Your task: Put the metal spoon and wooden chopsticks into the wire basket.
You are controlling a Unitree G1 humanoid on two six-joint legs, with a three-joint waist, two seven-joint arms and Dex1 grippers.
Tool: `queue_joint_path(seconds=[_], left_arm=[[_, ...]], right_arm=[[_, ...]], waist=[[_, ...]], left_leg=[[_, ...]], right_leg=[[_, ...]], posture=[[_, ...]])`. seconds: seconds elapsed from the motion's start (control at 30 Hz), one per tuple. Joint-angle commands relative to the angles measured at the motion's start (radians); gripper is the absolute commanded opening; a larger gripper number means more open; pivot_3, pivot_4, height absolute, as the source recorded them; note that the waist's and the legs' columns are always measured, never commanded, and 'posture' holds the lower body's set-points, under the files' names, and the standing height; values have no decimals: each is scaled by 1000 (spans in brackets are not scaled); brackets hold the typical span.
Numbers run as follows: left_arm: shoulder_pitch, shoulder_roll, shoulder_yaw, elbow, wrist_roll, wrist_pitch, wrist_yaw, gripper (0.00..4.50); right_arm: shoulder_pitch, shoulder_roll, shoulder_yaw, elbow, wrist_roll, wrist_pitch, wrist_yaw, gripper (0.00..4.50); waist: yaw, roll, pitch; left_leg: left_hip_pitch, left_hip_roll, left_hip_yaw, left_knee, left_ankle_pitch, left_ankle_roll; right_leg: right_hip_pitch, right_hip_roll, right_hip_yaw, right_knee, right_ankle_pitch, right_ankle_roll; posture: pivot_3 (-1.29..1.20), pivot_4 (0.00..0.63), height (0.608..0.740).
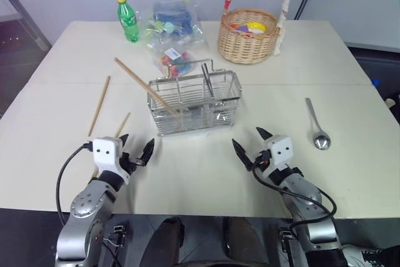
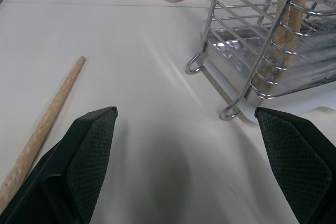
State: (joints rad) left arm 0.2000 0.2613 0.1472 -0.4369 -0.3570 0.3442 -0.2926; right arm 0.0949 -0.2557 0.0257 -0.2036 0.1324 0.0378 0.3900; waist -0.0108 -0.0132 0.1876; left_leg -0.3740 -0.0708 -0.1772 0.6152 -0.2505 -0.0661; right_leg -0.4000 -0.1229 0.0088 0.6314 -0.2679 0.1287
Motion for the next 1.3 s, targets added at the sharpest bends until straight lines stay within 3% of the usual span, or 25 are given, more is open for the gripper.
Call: queue_joint_path(seconds=[0.03,0.8,1.03,1.2,1.3], left_arm=[[4,5,5,-49,-3,1,3,4414],[-12,11,14,-41,-20,0,-7,4414],[7,16,3,-119,-22,41,11,4414],[-9,112,38,-219,-106,134,-61,4414],[-33,238,110,-268,-242,216,-169,4414]], right_arm=[[-15,-1,-4,-41,7,-8,1,4500],[-32,3,-1,-21,4,-15,-2,4500],[-36,0,0,-17,5,-13,5,4500],[-60,-12,-9,0,7,-4,16,4500],[-93,-32,-20,31,8,-6,32,4500]], waist=[[0,0,0],[0,0,0],[0,0,0],[-1,0,0],[-2,0,0]], left_leg=[[0,0,0,0,0,0],[0,0,1,0,0,0],[0,0,2,0,0,0],[0,0,2,0,0,0],[0,1,3,0,0,0]], right_leg=[[0,0,0,0,0,0],[-1,0,1,0,0,0],[-1,0,2,0,1,1],[-1,0,3,0,1,1],[-2,1,4,0,0,-1]], posture=[[0,150,740],[0,150,740],[0,150,740],[0,150,740],[0,150,740]])
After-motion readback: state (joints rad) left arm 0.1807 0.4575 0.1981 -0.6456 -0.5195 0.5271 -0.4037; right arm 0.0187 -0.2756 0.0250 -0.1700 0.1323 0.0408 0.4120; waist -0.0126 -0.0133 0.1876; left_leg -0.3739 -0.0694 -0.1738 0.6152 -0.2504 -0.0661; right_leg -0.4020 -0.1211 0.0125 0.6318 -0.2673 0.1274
